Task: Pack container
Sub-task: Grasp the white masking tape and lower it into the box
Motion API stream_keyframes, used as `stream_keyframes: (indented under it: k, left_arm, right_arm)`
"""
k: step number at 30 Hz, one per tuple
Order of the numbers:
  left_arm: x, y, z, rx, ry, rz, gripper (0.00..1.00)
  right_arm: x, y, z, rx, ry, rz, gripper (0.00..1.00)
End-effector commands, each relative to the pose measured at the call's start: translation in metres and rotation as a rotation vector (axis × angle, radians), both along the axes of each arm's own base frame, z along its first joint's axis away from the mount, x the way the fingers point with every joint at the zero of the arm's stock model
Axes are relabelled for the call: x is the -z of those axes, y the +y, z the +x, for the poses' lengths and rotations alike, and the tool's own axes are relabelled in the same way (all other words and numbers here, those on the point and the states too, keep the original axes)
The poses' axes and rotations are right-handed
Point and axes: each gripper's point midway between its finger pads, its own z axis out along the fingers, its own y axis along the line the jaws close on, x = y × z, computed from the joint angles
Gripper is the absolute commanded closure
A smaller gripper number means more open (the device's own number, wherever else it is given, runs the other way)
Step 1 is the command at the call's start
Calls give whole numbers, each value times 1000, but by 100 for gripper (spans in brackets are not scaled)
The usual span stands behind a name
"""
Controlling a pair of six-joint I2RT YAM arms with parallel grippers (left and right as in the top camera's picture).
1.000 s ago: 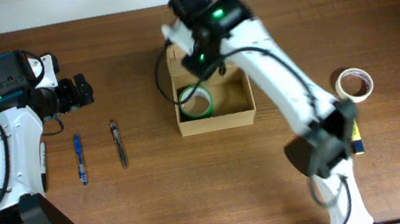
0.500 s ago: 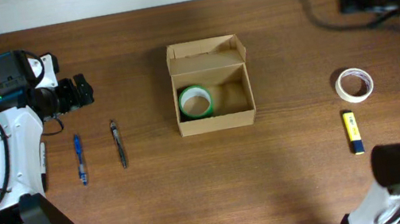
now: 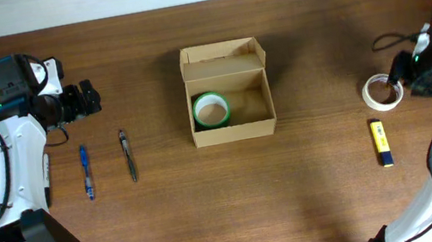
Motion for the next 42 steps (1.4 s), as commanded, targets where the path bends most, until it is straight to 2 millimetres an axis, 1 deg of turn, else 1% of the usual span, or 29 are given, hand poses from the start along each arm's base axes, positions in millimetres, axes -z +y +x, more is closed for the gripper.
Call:
stream_keyframes:
  k: [1, 4, 7, 9, 10, 11, 12, 13, 14, 16, 17, 18, 19, 21, 23, 25, 26, 28, 30, 32, 34, 36, 37, 38, 39, 40, 42]
  left_arm:
    - [-3, 0, 4, 17, -13, -2, 1]
    - [-3, 0, 4, 17, -13, -2, 1]
    - [-3, 0, 4, 17, -13, -2, 1]
    - [-3, 0, 4, 17, -13, -2, 1]
    - [-3, 0, 4, 17, -14, -2, 1]
    - [-3, 0, 4, 17, -13, -2, 1]
    - [-3, 0, 4, 17, -13, -2, 1]
    - [-3, 0, 4, 17, -14, -2, 1]
    - [-3, 0, 4, 16, -13, -2, 1]
    - [-3, 0, 4, 17, -13, -2, 1]
    - [-3, 0, 4, 17, -14, -2, 1]
    - [-3, 0, 4, 17, -13, -2, 1]
    - [-3, 0, 4, 17, -14, -2, 1]
    - [-3, 0, 4, 17, -14, -2, 1]
    - [-3, 0, 4, 17, -14, -2, 1]
    - [-3, 0, 4, 17, -13, -2, 1]
    - [-3, 0, 4, 17, -14, -2, 1]
    - [-3, 0, 4, 17, -13, -3, 1]
    - [-3, 0, 4, 17, -13, -2, 1]
    - [-3, 0, 4, 17, -13, -3, 1]
    - [-3, 0, 4, 17, -13, -3, 1]
    - [-3, 0, 4, 17, -14, -2, 1]
    - [-3, 0, 4, 17, -14, -2, 1]
    - [-3, 0, 4, 17, -13, -3, 1]
    - [-3, 0, 4, 17, -14, -2, 1]
    - [-3, 0, 4, 17, -14, -2, 1]
    - [-3, 0, 4, 17, -13, -3, 1]
  right_arm:
    - [24, 7, -12, 16, 1, 27, 40]
    - [42, 7, -15, 36, -12, 15, 40]
    - [51, 6, -14, 37, -28, 7, 39]
    - [52, 6, -14, 37, -32, 5, 41]
    - [52, 6, -13, 37, -36, 4, 45]
    - [51, 5, -12, 41, -39, 2, 53]
    - [51, 5, -11, 44, -42, 1, 68]
    - [51, 5, -10, 47, -45, 0, 78]
    - [51, 4, -10, 54, -44, -2, 81]
    - [51, 4, -10, 56, -45, -3, 82]
    - [51, 4, -10, 56, -44, -3, 85]
    - [51, 4, -11, 56, -43, -1, 95]
    - [50, 4, -11, 56, -43, 0, 96]
    - [43, 5, -10, 55, -40, 7, 96]
    - [27, 7, -5, 35, -53, 2, 96]
    - [-2, 13, 4, -12, -95, 1, 96]
    - [-20, 19, 11, -37, -128, 4, 96]
    - [-65, 38, 26, -112, -219, 16, 96]
    - [-120, 65, 40, -210, -333, 14, 96]
    - [-179, 98, 46, -325, -441, -21, 96]
    - [-232, 139, 46, -464, -546, -56, 96]
    - [-280, 192, 40, -654, -656, -105, 96]
    - [-296, 221, 35, -765, -699, -130, 96]
    - [-305, 244, 31, -847, -722, -146, 96]
    - [-308, 267, 26, -934, -737, -158, 96]
    - [-306, 286, 21, -1014, -742, -167, 96]
    - [-294, 318, 13, -1154, -717, -190, 96]
